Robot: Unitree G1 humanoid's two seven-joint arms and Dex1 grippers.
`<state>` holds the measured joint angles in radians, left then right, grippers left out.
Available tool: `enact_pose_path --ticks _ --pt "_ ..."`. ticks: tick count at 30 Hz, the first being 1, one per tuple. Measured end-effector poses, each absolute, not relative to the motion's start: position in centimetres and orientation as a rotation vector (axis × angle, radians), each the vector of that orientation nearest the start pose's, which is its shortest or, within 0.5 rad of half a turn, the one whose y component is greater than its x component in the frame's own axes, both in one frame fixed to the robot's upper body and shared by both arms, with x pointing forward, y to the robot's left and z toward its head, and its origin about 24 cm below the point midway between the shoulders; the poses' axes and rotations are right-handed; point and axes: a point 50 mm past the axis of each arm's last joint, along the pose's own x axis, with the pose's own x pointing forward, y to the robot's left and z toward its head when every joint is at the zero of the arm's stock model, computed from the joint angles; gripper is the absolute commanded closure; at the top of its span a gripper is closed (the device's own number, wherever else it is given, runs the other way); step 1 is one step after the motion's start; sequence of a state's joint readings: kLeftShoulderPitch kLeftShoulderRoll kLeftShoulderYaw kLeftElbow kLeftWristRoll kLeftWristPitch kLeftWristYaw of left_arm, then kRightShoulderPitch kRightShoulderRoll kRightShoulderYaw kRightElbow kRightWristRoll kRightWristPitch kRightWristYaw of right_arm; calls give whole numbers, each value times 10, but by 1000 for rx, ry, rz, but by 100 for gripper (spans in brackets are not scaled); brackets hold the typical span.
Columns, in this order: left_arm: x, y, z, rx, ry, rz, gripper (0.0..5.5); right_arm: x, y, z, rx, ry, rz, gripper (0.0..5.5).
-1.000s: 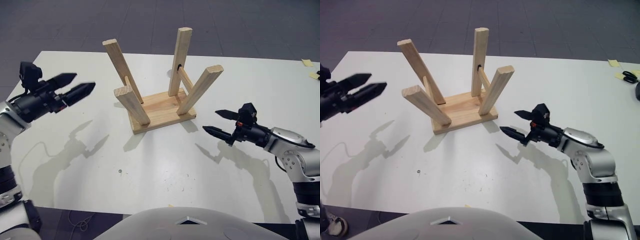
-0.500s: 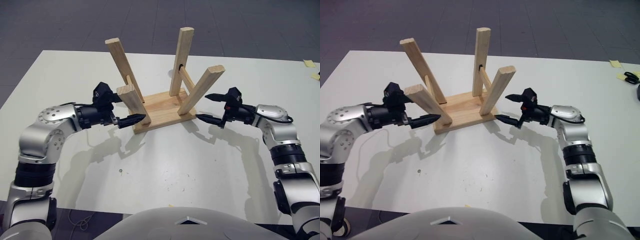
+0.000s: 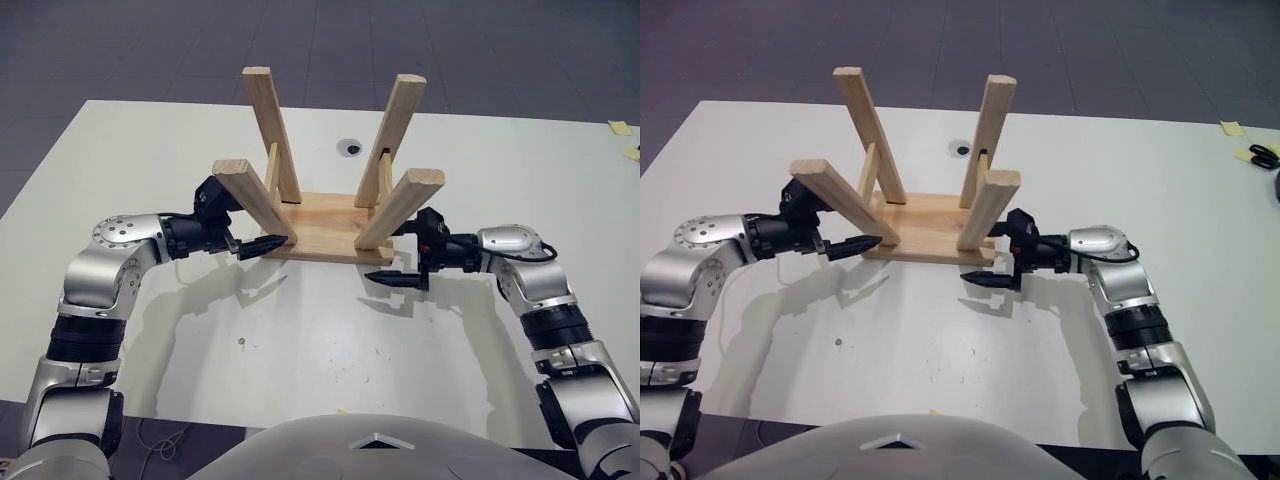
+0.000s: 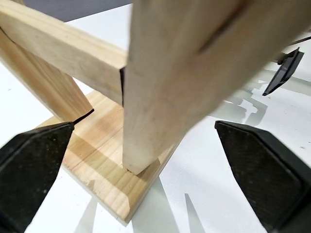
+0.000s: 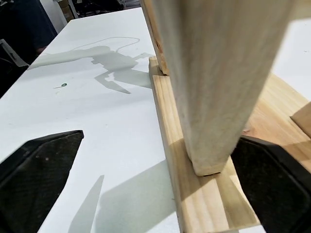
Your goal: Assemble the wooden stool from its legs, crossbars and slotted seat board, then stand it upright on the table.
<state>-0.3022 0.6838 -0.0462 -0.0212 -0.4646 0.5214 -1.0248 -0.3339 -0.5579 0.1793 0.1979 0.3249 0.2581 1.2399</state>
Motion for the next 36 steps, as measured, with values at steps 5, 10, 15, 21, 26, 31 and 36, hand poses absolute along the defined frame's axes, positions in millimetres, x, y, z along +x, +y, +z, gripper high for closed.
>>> enact_pose_path --ticks 5,10,15,21,26,31,36 --pt "293 207 122 173 293 -1077 36 279 -175 72 -140 297 1272 31" --pt "300 204 115 225 341 -1162 120 282 -175 71 -122 291 1263 103" --pt "295 198 102 216 423 -1260 212 284 -174 73 -119 283 1266 190" --pt "295 192 96 177 446 -1271 316 284 -173 72 -110 295 1264 287" --pt "292 188 99 157 467 -1286 393 282 -176 73 -105 330 1272 377" --pt "282 190 114 22 549 -1317 401 272 -180 86 8 381 1296 404" --pt "272 195 132 -205 612 -1325 417 255 -185 104 339 460 1308 412"
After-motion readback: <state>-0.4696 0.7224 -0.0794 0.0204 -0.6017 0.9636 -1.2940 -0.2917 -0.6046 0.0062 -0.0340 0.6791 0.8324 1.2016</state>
